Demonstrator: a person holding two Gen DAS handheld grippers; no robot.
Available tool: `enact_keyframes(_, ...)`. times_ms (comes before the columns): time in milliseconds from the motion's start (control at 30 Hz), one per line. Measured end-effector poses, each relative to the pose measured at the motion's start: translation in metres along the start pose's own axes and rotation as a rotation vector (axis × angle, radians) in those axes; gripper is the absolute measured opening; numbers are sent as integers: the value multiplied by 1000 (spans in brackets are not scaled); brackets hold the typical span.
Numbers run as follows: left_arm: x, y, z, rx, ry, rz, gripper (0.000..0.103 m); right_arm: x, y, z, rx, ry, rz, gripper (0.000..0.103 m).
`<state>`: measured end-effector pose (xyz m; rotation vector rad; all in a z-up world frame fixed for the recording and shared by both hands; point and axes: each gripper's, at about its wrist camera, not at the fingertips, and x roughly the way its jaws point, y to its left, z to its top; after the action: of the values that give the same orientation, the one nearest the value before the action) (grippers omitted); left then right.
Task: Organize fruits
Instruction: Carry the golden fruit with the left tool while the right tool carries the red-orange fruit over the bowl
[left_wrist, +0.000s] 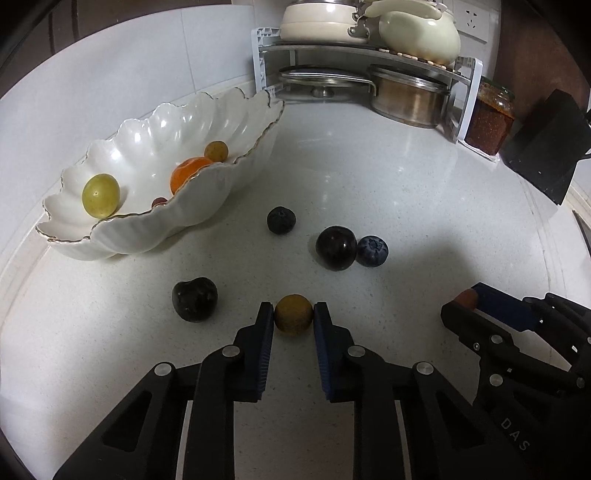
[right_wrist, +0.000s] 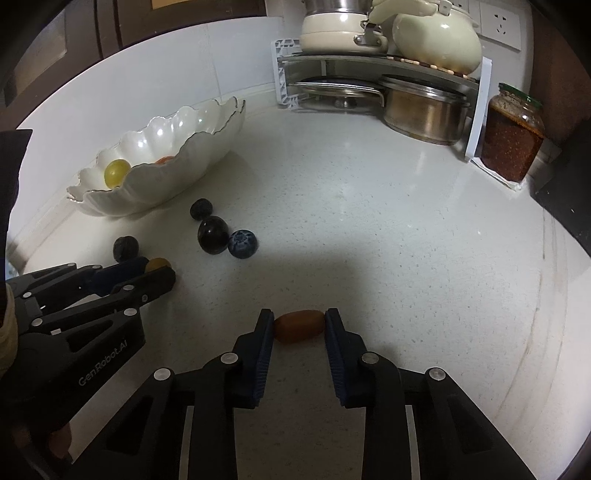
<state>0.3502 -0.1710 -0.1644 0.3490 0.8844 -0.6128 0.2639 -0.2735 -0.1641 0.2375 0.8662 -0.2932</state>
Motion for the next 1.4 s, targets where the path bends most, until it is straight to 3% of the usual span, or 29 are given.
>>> enact_keyframes(633,-41,6,-1,-64,-61,21,23,-25,5,15,-23,-58,43,29)
enact_keyframes(1400,-124,26,0,-211,-200,120,23,-84,31,49,-136,-198,170,29)
